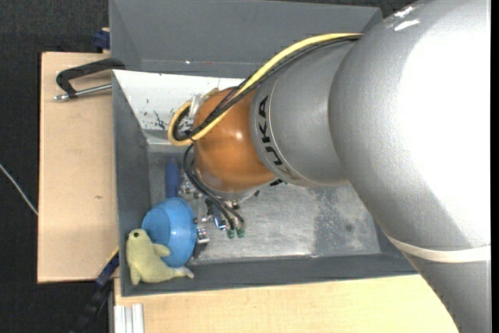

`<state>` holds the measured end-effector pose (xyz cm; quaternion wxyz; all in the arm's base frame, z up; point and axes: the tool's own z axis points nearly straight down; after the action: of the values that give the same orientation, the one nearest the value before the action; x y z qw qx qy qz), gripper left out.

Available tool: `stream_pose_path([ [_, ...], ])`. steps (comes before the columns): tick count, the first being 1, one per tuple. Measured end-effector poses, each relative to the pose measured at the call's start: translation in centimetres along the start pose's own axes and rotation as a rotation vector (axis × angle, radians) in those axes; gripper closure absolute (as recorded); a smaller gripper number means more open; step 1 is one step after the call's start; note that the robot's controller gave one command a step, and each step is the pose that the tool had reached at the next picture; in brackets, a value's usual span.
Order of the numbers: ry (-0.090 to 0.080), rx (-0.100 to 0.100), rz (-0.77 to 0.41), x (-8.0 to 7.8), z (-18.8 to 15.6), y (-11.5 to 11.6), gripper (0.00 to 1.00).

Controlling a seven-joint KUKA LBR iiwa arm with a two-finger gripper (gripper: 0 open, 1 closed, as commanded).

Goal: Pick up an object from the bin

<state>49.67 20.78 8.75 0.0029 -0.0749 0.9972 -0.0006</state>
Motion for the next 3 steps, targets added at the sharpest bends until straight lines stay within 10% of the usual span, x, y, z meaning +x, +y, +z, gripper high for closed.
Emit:
stream_pose_path([
  [1,0.003,-0.001,0.288,-2.7,1.1,-3.0,0.0],
  [2,-0.001,-0.003,0.761,-2.9,-4.6,-6.5,0.0],
  [3,-0.013,-0.009,0.73,-5.5,0.1,-10.0,0.0],
])
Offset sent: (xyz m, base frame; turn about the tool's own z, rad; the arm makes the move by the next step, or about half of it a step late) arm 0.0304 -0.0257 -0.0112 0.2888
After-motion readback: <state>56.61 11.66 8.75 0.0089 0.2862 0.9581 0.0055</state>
